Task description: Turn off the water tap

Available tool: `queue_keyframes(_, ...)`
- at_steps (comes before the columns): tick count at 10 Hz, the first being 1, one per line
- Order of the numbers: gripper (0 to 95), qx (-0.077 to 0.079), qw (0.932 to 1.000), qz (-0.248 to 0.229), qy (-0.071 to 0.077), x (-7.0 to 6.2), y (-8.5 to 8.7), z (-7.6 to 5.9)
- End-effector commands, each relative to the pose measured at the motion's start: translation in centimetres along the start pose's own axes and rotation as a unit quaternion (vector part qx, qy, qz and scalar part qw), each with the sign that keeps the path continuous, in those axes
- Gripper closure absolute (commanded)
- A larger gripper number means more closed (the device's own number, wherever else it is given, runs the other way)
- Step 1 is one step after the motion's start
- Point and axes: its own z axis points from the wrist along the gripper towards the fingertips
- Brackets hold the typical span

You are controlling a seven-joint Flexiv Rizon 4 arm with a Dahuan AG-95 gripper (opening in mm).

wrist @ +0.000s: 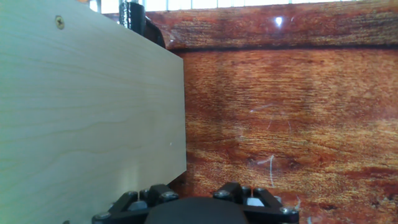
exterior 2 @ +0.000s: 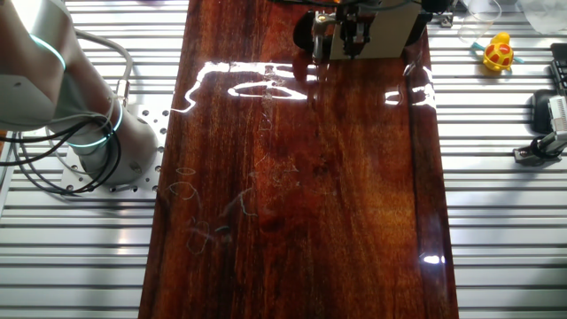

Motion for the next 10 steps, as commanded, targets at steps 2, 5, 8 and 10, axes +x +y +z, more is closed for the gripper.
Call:
queue_keyframes(2, 38.0, 0.004, 0.9999, -0.012, 0.001, 0.1, -0.3, -0.2)
queue_keyframes(5, 38.0, 0.006, 0.9997, -0.024, -0.001, 0.4, -1.1, -0.4)
queue_keyframes(8, 38.0, 0.005, 0.9994, -0.034, 0.001, 0.9, -2.2, -0.9)
queue_keyframes(10, 38.0, 0.005, 0.9993, -0.038, 0.001, 1.0, -2.6, -0.9)
